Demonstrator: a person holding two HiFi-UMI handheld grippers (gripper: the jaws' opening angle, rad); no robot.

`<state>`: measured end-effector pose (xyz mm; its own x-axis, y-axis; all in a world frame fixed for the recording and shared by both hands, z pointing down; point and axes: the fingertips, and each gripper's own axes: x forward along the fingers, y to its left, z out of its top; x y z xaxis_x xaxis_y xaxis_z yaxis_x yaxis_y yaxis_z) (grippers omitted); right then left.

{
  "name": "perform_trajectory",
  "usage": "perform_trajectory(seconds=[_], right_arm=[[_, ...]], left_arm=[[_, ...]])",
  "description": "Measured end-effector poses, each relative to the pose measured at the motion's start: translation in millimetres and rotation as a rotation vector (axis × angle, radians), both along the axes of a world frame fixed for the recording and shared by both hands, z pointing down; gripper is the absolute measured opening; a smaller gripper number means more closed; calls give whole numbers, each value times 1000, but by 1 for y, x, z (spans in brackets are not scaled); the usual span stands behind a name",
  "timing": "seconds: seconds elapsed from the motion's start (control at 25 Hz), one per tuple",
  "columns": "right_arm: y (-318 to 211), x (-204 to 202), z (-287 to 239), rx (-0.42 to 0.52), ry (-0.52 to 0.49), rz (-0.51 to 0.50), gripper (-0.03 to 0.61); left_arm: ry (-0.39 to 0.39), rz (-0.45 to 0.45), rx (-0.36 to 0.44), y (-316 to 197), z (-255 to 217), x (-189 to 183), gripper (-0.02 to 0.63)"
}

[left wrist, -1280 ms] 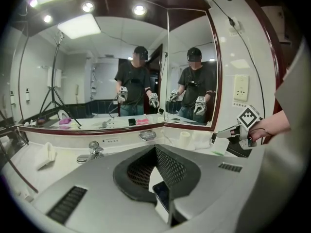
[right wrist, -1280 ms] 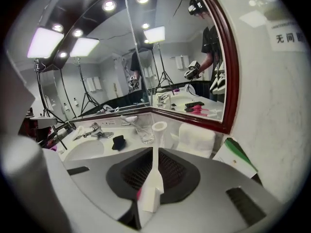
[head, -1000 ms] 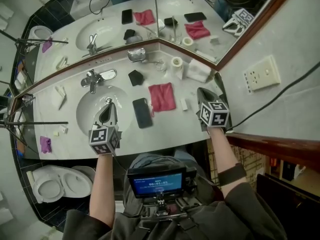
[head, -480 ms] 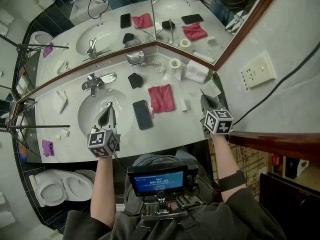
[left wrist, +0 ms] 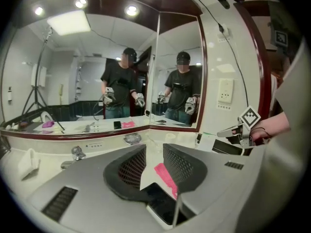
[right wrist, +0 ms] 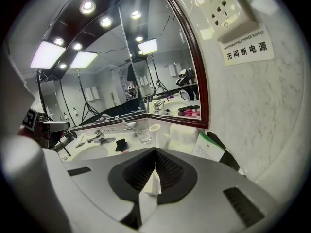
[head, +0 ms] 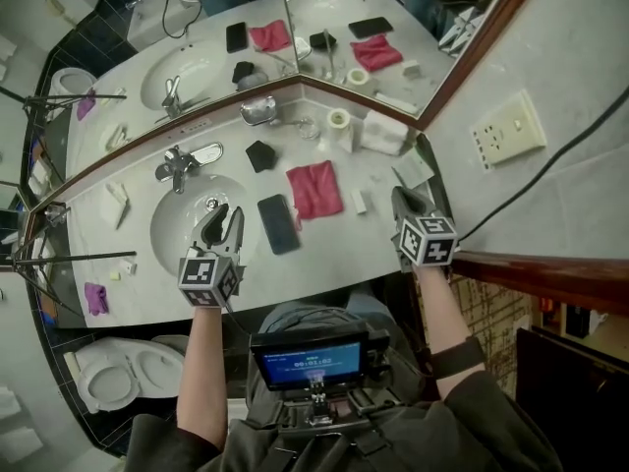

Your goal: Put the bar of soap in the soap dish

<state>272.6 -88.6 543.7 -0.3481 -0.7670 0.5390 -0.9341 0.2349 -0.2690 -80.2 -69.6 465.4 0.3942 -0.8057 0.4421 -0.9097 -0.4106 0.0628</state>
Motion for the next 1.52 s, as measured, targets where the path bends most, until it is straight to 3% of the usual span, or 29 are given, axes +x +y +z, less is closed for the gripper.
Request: perform_trajectory(seconds=[0.36,0.52,0.72,1.04,1.4,1.44,1.52], right_arm=[[15,15,35,-89,80,38,17],[23,29,57,-174,119,85,17],[27,45,77,-241,146,128,17],[36,54,111,-327,136,175,17],[51,62,133,-363,108,231,17],[54,63,137,-371,106,238,17],[61,66,143,-389,104,251,17]], left_arm=[[-105,436,-165,-15,56,110,339],[-173,619,-236,-16,89,161,407],[-211,796,-304,-7,131,222,444],[-282,904,-393,0,201,278,469],[-385,953,-460,3,260,296,461],[-398,947,-462,2,263,296,445],[-413,925,-457,-1,267,295,347]])
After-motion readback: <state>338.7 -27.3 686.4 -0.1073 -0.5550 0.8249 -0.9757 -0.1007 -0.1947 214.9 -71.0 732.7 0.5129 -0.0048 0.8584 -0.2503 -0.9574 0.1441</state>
